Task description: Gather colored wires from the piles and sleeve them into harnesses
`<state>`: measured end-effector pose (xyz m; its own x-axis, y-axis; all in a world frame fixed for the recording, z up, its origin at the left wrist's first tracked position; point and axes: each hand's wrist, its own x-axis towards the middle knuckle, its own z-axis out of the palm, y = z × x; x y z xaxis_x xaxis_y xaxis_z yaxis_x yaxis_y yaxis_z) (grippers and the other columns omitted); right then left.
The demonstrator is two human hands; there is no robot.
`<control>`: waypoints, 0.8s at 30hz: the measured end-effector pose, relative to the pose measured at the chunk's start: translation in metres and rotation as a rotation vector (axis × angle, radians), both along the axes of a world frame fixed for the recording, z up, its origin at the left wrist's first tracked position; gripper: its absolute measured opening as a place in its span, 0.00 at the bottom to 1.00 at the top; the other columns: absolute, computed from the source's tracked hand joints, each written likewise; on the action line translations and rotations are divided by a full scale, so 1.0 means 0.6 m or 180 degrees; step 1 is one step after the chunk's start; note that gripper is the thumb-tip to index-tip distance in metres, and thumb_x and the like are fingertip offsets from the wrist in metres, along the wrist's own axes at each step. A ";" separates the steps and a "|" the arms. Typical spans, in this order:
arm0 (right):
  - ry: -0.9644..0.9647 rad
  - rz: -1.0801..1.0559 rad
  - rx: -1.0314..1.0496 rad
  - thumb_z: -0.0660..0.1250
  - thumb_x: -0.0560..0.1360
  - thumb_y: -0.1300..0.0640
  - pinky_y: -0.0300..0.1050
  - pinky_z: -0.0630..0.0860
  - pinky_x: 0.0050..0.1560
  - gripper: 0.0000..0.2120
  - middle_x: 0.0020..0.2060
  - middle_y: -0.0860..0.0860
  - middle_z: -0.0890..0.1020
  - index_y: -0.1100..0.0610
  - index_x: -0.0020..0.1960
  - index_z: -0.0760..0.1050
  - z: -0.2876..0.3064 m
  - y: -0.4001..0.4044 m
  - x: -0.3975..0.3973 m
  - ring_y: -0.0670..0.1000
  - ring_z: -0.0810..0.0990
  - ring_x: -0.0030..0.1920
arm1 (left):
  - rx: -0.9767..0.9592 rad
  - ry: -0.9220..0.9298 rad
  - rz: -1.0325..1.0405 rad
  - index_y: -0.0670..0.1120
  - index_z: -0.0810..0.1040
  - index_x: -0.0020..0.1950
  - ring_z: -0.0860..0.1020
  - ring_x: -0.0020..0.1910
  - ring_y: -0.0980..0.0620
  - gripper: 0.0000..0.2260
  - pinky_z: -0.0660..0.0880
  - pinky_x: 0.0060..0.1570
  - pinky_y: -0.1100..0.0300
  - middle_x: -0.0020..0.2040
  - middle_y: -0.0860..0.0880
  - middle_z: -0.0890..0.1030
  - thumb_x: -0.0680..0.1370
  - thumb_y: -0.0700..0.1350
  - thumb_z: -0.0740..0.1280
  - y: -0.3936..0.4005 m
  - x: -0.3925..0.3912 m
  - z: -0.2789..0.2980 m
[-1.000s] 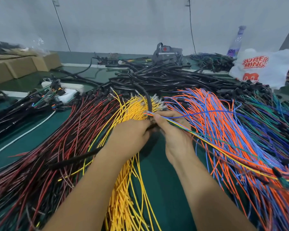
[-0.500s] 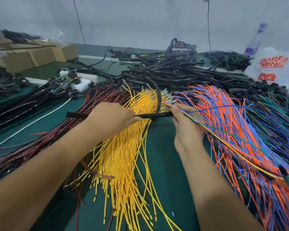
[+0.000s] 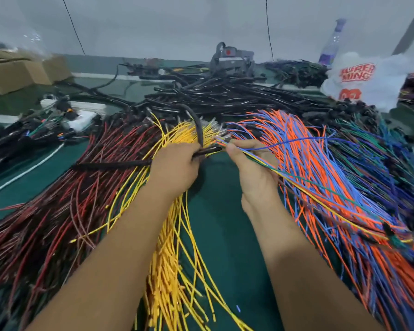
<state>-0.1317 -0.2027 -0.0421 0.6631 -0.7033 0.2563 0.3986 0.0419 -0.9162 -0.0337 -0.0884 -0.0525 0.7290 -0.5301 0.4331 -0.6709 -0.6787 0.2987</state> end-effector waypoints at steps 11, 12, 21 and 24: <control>0.0398 0.0248 0.0109 0.68 0.75 0.65 0.42 0.71 0.45 0.08 0.37 0.54 0.84 0.54 0.40 0.79 0.001 0.002 -0.002 0.51 0.81 0.42 | -0.0272 -0.0195 0.0533 0.57 0.80 0.50 0.73 0.53 0.45 0.11 0.63 0.55 0.50 0.45 0.52 0.77 0.77 0.60 0.61 0.008 -0.004 0.016; 0.0410 0.0230 0.0111 0.68 0.75 0.65 0.42 0.71 0.45 0.07 0.38 0.55 0.84 0.55 0.41 0.79 0.002 0.002 -0.001 0.51 0.81 0.41 | -0.0155 -0.0457 0.0538 0.55 0.81 0.50 0.72 0.54 0.45 0.10 0.62 0.55 0.50 0.47 0.51 0.77 0.78 0.56 0.62 0.009 -0.002 0.017; 0.0440 0.0141 -0.0072 0.68 0.75 0.66 0.35 0.74 0.40 0.07 0.32 0.52 0.82 0.56 0.40 0.78 -0.003 0.003 0.004 0.48 0.81 0.36 | -0.1251 0.0614 0.0476 0.51 0.76 0.39 0.74 0.32 0.50 0.16 0.67 0.30 0.57 0.30 0.53 0.76 0.78 0.61 0.60 0.010 0.004 0.024; 0.0418 0.0191 -0.0203 0.69 0.74 0.66 0.34 0.75 0.39 0.07 0.32 0.50 0.82 0.57 0.40 0.79 -0.005 0.008 0.002 0.46 0.81 0.35 | -0.1990 0.1478 -0.0364 0.53 0.82 0.46 0.76 0.31 0.54 0.12 0.74 0.37 0.56 0.38 0.51 0.82 0.80 0.55 0.61 0.006 -0.007 0.034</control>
